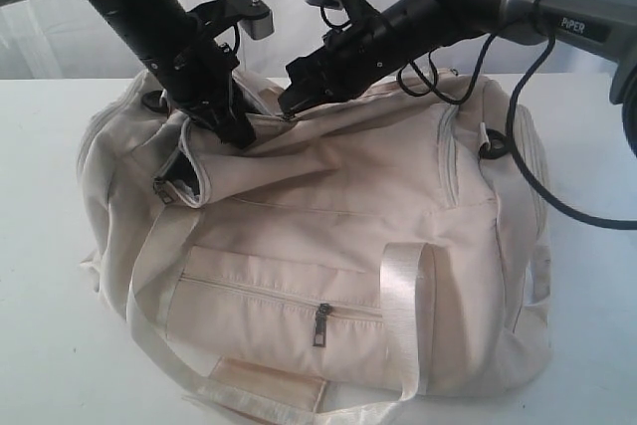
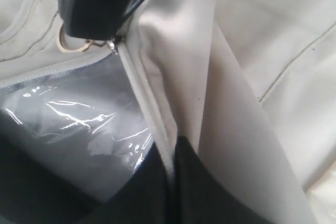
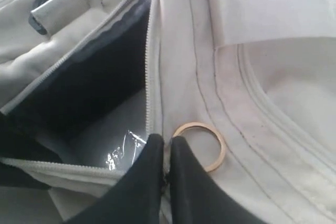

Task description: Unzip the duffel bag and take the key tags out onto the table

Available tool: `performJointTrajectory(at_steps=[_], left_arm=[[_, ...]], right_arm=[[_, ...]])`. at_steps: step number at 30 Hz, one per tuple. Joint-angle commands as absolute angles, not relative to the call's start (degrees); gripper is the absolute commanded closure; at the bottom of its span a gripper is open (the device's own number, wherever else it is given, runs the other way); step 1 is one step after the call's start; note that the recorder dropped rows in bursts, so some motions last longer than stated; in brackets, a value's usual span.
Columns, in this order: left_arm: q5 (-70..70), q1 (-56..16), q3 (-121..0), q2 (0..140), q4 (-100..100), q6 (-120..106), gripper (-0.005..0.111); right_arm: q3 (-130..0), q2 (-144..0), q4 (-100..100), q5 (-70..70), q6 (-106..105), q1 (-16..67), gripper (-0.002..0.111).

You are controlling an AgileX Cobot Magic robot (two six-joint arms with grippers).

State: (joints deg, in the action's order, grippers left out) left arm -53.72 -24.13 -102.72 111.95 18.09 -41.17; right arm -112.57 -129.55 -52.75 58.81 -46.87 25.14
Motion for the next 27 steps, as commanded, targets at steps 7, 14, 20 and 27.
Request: performJointTrajectory(at_steps=[7,14,20,27], left_arm=[[-55.1,-24.0,-102.8,111.4,19.3,-39.8,0.107],[-55.1,-24.0,-102.8,111.3,19.1,-39.3,0.107],[-54.9,-24.0,-102.8,111.1,19.1,-39.2,0.107],[-54.3,-24.0,-102.8,108.6,18.6,-39.2,0.107]], right_arm=[[-112.5,-128.4,-47.8,57.0,-43.8,22.6,0.108],[-112.5,-127.9,-47.4,55.0,-43.3,20.4,0.108],[-112.5,-127.9,-45.1,53.9,-41.9,19.7,0.108],[-112.5,-127.9,-47.3,56.5,-43.0,19.3,0.108]])
